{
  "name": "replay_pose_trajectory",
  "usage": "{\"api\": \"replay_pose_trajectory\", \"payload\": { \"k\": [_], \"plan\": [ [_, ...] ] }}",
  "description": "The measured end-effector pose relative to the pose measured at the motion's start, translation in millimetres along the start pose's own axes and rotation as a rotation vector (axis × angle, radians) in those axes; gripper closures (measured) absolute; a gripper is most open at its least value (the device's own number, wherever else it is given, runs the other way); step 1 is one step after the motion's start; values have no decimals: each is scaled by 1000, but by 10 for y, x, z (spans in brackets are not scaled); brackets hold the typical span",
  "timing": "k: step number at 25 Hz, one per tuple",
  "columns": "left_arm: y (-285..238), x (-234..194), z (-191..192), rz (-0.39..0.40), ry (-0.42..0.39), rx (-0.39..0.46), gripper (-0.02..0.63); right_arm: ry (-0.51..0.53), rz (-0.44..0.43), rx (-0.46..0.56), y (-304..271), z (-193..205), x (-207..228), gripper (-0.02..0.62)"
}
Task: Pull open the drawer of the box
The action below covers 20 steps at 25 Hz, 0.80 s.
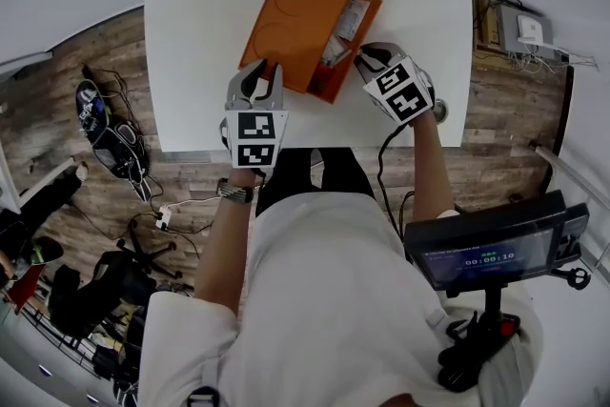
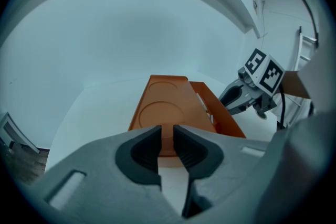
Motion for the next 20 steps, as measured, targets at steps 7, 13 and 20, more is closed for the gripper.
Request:
{"api": "replay_pose_trajectory", "payload": {
  "k": [7,13,20],
  "plan": [
    [-12,-7,-1,-1,1,-1,531,-16,-4,-3,11,24,12,527],
    [-20,-2,-4,0,1,-2,531,-29,5,-27,49,92,58,528],
    [-44,-10,8,0,-2,0,531,-50,7,-52,99,265,99,528]
  ]
}}
Point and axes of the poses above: the fingertips, and each gripper's own axes: y backward along the fingers, x to its right, z out of its underside, the point moved 5 cm from there along y, backward along the fingers, and after that the axes turned 7 degrees about -x, right-handed, at the moved point
